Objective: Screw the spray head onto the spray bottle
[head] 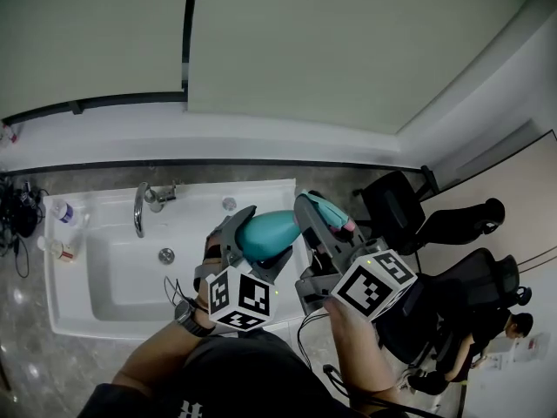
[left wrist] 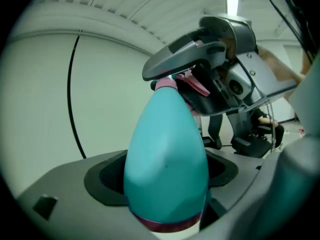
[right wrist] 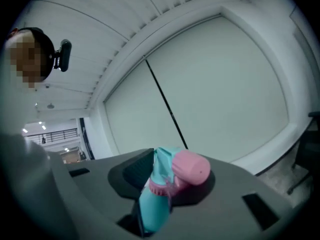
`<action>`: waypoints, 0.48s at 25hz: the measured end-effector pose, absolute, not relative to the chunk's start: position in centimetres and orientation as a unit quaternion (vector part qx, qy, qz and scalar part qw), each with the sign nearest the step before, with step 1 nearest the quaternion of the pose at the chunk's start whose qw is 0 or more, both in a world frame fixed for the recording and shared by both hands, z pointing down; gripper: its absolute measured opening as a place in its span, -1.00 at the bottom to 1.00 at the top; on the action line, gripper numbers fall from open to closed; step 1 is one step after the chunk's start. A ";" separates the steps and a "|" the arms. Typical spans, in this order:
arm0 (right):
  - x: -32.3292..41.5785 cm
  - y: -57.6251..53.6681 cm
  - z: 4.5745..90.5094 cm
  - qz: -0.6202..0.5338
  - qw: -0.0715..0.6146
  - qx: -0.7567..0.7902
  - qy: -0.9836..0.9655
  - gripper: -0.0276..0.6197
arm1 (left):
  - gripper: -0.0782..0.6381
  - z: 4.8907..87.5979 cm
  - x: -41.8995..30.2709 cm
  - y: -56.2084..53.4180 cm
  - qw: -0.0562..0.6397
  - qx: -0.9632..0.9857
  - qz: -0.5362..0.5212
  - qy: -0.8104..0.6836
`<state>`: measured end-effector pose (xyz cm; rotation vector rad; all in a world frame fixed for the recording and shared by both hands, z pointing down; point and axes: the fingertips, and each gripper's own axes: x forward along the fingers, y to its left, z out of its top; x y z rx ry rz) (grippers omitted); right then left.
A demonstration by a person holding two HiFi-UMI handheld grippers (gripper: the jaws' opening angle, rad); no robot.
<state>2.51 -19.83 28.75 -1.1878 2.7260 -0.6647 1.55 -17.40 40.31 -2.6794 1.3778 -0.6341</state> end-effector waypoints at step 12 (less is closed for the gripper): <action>2.4 -19.2 27.9 -0.211 0.044 -0.404 0.889 -0.33 | 0.41 40.7 2.7 -17.5 -0.042 -0.912 -0.136 0.384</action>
